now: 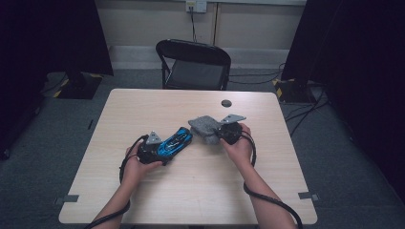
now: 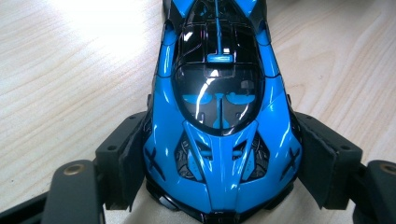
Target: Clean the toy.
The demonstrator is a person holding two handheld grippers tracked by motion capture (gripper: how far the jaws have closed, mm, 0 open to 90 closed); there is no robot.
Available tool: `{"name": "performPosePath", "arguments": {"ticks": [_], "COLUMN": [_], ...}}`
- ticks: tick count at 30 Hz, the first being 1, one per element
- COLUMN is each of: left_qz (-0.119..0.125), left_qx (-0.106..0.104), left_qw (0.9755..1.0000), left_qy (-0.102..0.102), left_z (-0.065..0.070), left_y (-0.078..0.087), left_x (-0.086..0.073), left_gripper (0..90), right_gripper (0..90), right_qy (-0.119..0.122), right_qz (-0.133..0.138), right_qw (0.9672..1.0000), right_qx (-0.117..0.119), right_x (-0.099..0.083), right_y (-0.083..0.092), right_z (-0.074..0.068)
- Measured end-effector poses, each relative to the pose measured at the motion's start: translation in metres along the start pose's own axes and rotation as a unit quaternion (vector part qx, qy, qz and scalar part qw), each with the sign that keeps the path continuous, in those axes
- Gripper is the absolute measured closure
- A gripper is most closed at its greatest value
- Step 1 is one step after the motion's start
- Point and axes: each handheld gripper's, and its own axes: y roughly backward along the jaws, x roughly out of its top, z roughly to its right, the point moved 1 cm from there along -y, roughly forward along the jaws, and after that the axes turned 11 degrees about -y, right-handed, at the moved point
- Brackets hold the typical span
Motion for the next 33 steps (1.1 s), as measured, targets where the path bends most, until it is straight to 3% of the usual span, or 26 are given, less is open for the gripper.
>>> {"name": "performPosePath", "arguments": {"ticks": [5,15,21,25,28,31,33], "left_qz": [-0.005,0.000,0.038,0.055,0.058,0.049,0.046], "left_qx": [0.002,-0.003,-0.004,-0.004,-0.012,-0.018,-0.020], "left_qw": [1.0000,0.9997,0.9984,0.9979,0.9981,0.9986,0.9987], "left_qy": [0.002,0.023,0.042,0.035,0.014,0.012,0.010], "left_z": [0.000,-0.001,-0.004,-0.008,-0.008,-0.011,-0.015], "left_y": [0.000,0.009,0.029,0.033,0.027,0.016,0.009], "left_x": [0.000,-0.004,0.005,0.021,0.031,0.037,0.039], "left_gripper": [19.7,21.3,21.8,16.7,15.6,21.1,38.9], "right_gripper": [84.2,84.2,84.2,84.2,84.2,84.2,84.1], "right_qy": [0.000,-0.006,-0.009,-0.008,-0.010,-0.013,-0.012], "right_qz": [0.008,0.016,0.019,0.017,0.015,0.016,0.017], "right_qw": [1.0000,0.9999,0.9998,0.9998,0.9998,0.9998,0.9998], "right_qx": [-0.002,0.000,-0.001,-0.003,-0.003,-0.005,-0.007], "right_x": [0.000,-0.013,-0.019,-0.022,-0.025,-0.027,-0.026], "right_y": [0.010,0.019,0.023,0.024,0.024,0.024,0.025], "right_z": [0.004,0.010,0.014,0.015,0.015,0.015,0.015]}}
